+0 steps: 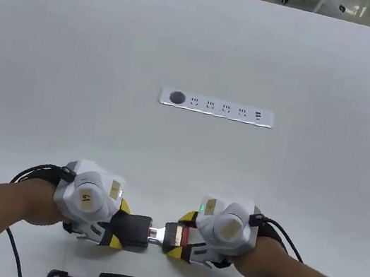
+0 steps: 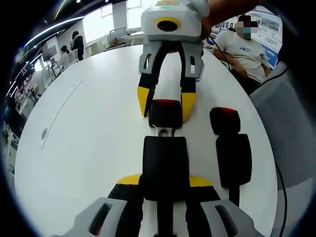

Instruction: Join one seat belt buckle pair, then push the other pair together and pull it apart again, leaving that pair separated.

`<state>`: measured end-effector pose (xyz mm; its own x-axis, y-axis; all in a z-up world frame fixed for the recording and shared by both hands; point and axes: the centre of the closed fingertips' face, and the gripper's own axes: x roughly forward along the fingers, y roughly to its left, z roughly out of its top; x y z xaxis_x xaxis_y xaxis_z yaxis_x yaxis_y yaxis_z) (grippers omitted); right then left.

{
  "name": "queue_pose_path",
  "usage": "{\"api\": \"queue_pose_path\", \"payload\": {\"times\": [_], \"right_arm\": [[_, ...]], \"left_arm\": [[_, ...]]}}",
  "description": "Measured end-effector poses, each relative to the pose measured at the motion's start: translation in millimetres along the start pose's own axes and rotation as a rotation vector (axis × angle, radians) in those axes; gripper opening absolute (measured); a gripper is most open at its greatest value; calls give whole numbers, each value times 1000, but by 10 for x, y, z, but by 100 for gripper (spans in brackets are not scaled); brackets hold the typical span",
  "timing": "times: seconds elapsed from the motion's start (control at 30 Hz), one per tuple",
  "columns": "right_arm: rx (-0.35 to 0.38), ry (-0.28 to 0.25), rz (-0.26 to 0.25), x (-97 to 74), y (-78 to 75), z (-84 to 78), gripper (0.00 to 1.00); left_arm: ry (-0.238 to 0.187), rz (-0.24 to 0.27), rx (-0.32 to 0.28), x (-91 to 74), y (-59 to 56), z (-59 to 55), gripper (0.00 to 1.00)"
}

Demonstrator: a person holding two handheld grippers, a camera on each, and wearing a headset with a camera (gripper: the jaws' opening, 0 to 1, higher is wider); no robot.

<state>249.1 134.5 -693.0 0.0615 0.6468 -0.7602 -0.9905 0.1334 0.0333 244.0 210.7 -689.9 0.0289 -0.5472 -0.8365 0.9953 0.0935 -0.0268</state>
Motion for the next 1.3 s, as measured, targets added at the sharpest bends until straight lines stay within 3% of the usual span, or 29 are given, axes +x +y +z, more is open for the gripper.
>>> {"api": "queue_pose_path", "payload": {"times": [1.3], "right_arm": [[63, -12, -57, -555, -111, -656, 34]], "left_arm": [[13, -6, 2, 9, 9, -37, 33]]}}
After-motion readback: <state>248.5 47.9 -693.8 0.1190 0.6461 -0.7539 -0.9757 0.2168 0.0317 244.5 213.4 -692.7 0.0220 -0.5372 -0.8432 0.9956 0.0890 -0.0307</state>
